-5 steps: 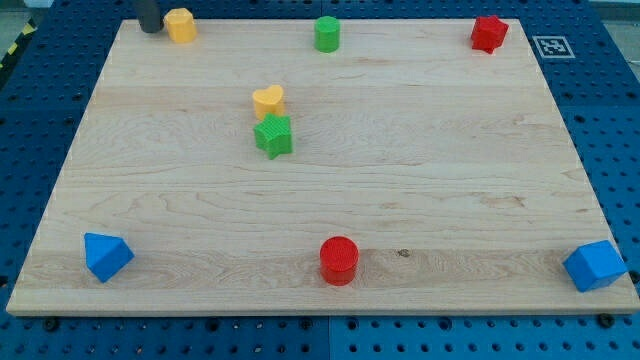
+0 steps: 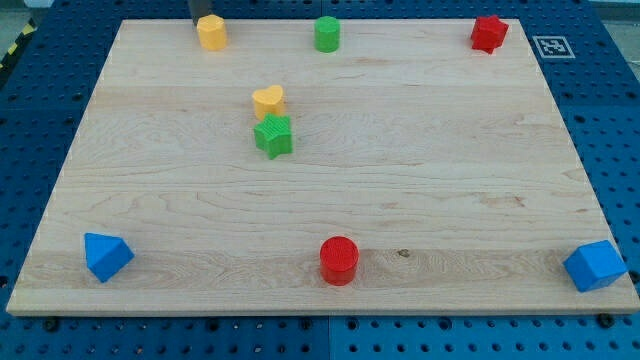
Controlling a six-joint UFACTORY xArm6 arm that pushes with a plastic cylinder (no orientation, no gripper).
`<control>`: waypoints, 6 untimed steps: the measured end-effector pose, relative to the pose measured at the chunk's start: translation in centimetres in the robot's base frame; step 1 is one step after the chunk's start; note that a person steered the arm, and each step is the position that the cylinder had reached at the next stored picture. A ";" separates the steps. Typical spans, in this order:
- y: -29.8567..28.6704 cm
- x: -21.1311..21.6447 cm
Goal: Push the yellow hexagon towards the heart
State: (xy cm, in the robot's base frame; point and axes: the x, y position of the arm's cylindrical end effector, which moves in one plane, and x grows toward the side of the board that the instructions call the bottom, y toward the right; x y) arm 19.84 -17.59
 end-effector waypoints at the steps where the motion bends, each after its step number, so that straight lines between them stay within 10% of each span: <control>1: 0.3 1.2; 6: 3.6 9.5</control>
